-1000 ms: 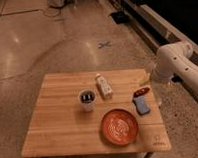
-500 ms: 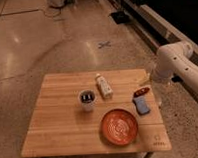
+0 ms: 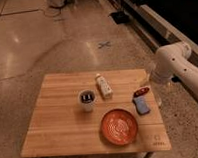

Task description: Drag the pepper across the table

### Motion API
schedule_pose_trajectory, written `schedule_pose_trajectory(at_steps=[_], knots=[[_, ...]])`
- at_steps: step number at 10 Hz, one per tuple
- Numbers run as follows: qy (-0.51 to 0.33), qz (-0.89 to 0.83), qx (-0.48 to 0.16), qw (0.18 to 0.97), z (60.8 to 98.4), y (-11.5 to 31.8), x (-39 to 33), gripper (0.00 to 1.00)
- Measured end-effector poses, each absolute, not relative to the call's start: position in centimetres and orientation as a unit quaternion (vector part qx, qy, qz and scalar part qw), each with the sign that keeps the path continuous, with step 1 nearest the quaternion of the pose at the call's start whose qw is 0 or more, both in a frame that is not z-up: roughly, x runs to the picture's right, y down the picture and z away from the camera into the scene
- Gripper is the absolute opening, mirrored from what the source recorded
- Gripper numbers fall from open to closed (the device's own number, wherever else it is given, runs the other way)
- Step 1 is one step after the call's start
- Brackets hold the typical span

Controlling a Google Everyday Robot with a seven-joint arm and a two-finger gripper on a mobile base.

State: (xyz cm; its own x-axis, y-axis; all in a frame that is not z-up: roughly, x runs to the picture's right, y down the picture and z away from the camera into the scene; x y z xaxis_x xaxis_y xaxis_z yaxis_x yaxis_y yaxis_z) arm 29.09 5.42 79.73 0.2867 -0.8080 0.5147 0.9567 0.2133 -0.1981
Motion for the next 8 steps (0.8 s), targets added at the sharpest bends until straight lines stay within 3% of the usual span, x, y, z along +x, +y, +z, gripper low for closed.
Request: schedule_pose_trajectory(at_steps=[4, 8], knots=[[-0.163, -0.57, -0.291, 0.751, 85.4, 8.3, 25.0, 0.8], [-0.173, -0.539, -0.31, 0.764, 90.7, 8.6, 22.5, 0.8]])
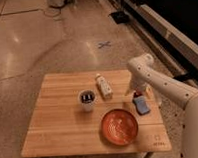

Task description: Drag the pepper across the table

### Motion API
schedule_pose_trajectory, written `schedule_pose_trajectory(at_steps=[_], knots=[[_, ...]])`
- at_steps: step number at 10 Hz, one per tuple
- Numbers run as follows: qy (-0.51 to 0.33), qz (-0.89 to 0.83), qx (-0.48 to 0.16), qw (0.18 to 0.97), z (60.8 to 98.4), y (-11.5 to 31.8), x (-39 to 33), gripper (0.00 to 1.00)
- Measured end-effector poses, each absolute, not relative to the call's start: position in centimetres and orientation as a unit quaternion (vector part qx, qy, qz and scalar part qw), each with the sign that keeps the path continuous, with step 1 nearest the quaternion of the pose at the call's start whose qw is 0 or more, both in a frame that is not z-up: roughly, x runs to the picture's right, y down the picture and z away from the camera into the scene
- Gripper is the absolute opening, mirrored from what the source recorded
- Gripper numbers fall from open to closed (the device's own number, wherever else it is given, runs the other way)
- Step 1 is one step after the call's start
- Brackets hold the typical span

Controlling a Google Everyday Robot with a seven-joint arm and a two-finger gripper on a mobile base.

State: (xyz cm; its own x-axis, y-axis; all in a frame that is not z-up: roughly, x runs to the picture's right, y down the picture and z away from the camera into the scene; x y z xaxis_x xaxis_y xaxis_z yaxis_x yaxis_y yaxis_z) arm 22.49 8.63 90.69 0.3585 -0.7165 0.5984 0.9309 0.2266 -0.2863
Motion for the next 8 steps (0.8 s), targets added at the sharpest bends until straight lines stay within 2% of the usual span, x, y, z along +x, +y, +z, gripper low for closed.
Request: schedule_pose_trajectory(at_steps=[3, 6, 7, 8], knots=[[-0.17, -0.516, -0.31, 0.78, 93.5, 8.1, 23.1, 0.8], [-0.163, -0.503, -0.31, 0.79, 94.7, 7.8, 25.1, 0.79], [-0.163, -0.498, -0.309, 0.794, 94.9, 7.8, 25.4, 0.75], [-0.164, -0.491, -0.307, 0.799, 95.1, 7.9, 25.7, 0.62]])
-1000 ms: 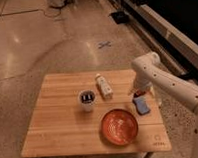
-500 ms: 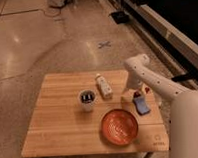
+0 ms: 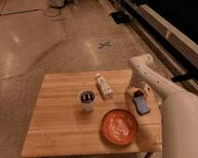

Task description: Drag the pepper across the table

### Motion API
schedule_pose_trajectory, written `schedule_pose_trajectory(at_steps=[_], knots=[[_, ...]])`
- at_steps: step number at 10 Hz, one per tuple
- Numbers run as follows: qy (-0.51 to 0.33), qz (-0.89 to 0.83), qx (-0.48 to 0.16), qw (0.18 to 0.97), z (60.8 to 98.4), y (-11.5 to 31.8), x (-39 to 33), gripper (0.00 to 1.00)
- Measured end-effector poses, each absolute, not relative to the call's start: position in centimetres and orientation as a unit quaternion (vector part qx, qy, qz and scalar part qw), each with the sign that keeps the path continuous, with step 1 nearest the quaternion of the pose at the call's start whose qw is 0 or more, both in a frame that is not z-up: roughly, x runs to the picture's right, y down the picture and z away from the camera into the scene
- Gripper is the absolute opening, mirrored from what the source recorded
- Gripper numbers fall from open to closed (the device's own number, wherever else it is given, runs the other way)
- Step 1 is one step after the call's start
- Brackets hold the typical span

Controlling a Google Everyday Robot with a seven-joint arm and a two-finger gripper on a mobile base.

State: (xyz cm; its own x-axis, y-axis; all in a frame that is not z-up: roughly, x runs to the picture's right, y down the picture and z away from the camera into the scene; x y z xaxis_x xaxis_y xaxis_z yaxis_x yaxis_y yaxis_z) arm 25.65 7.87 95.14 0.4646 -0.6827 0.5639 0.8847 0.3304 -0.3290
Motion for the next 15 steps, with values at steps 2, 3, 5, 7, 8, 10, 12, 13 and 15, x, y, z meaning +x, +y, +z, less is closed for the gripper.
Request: schedule_pose_trajectory(at_steps=[2, 3, 5, 7, 8, 10, 12, 13, 15], knots=[[-0.172, -0.475, -0.3, 0.809, 95.2, 8.0, 25.5, 0.43], [-0.176, -0.467, -0.298, 0.814, 95.0, 8.1, 25.2, 0.33], [-0.193, -0.458, -0.293, 0.817, 94.1, 8.4, 24.2, 0.11], [-0.215, -0.46, -0.294, 0.81, 92.7, 8.8, 22.7, 0.0], [-0.225, -0.464, -0.293, 0.805, 92.1, 9.0, 21.9, 0.0], [-0.249, -0.475, -0.293, 0.791, 90.9, 9.8, 20.4, 0.0], [-0.272, -0.484, -0.291, 0.779, 90.1, 10.6, 19.0, 0.0], [-0.29, -0.493, -0.286, 0.769, 89.5, 11.1, 17.6, 0.0], [-0.313, -0.505, -0.28, 0.754, 88.6, 11.7, 15.8, 0.0]])
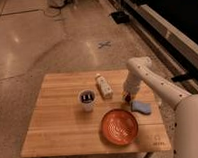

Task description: Drag the pepper across the table

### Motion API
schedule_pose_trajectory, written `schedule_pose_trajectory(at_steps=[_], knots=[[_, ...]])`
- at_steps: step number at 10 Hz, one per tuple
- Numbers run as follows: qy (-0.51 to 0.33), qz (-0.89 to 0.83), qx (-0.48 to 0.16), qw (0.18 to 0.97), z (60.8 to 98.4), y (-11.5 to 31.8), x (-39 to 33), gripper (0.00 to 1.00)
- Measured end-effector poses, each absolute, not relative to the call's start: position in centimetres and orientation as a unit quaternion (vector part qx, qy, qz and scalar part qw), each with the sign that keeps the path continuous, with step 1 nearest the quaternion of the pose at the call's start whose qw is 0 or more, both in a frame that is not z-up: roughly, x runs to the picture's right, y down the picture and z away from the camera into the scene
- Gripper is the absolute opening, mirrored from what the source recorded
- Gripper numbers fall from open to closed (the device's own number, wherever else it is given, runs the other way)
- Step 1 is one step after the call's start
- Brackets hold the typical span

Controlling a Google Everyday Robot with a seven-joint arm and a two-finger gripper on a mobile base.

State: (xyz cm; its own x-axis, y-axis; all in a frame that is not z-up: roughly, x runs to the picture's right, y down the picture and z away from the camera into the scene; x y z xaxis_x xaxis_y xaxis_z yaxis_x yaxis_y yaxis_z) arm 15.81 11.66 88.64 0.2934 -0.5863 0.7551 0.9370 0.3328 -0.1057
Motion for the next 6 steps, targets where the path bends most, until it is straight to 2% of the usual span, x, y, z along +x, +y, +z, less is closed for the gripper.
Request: schedule_pose_trajectory(at_steps=[6], knots=[[-0.38, -0.541, -0.257, 0.705, 86.1, 13.7, 12.0, 0.0]])
